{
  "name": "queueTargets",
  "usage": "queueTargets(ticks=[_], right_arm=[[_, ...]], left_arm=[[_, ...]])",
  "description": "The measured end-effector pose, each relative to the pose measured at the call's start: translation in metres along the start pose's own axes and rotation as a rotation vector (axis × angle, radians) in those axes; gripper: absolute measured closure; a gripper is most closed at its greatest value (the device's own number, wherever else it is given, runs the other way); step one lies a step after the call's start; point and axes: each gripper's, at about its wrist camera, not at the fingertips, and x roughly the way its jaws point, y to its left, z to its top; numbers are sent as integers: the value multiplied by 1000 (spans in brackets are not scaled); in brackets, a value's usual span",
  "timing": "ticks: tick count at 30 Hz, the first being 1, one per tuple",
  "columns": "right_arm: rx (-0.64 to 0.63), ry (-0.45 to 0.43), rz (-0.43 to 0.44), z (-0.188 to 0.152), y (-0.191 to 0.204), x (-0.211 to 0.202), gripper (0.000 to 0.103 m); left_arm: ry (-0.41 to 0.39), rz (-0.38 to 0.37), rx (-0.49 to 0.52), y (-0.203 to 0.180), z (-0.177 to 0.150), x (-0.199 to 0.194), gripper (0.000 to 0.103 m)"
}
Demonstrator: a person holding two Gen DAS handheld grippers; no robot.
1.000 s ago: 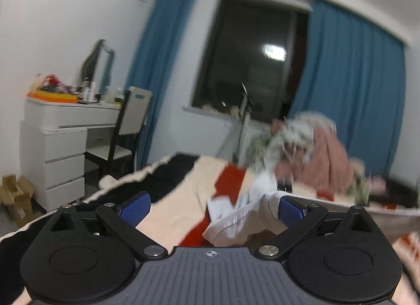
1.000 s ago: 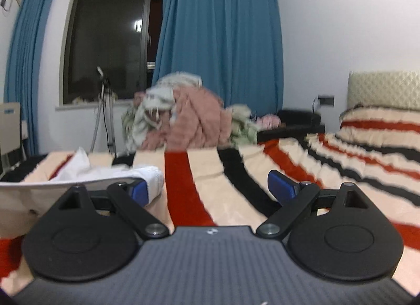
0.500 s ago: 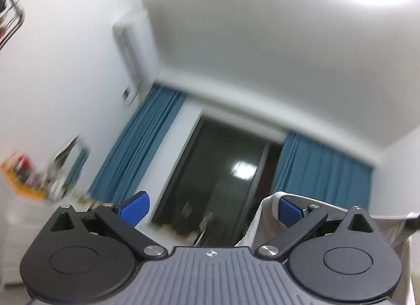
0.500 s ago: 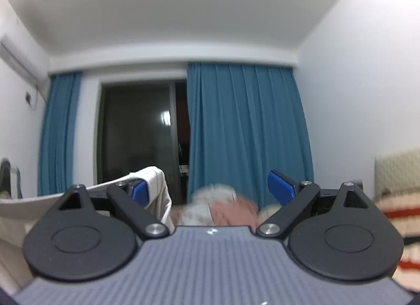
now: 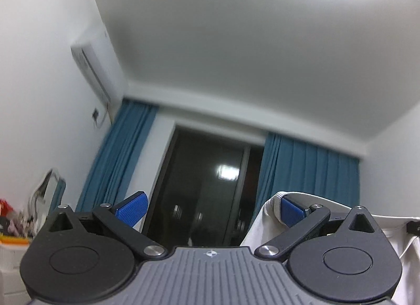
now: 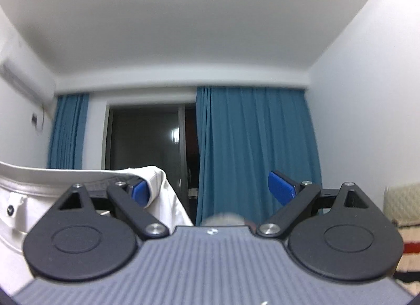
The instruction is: Fold clothes
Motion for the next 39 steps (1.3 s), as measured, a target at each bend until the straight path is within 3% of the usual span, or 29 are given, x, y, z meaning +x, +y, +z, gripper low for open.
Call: queueTargets(ticks=[4, 9, 16, 19, 22, 25, 28, 31, 34, 36, 39], right_arm=[[0, 136, -6, -64, -9, 46, 11], [-5, 284, -29, -168, -2, 127, 11], [2, 426, -103, -338, 17, 280, 11], [-9, 507, -112, -419, 17, 341, 11], [-30, 643, -124, -508, 18, 392, 11], [5, 775, -112, -583, 8, 427, 11], [-29, 917, -90, -638, 9, 437, 11], [-86, 1066, -37, -676, 13, 449, 11], [-152, 1114, 47, -688, 24, 448, 11], [-170, 1129, 63, -680, 29, 446, 11], [-159, 1155, 128, -659, 38, 439, 11]], left_arm=[[114, -4, 18, 10, -85, 57, 0], [225, 34, 0, 27, -206, 135, 0], [396, 93, 110, 47, -384, 294, 0], [517, 105, 146, 51, -480, 357, 0], [649, 118, 145, 62, -576, 400, 0], [797, 118, 133, 82, -658, 440, 0], [933, 79, 183, 99, -723, 467, 0], [1121, 28, 256, 112, -766, 484, 0], [1258, 1, 273, 120, -781, 498, 0], [1298, -44, 242, 126, -775, 501, 0], [1247, -78, 201, 136, -751, 498, 0]])
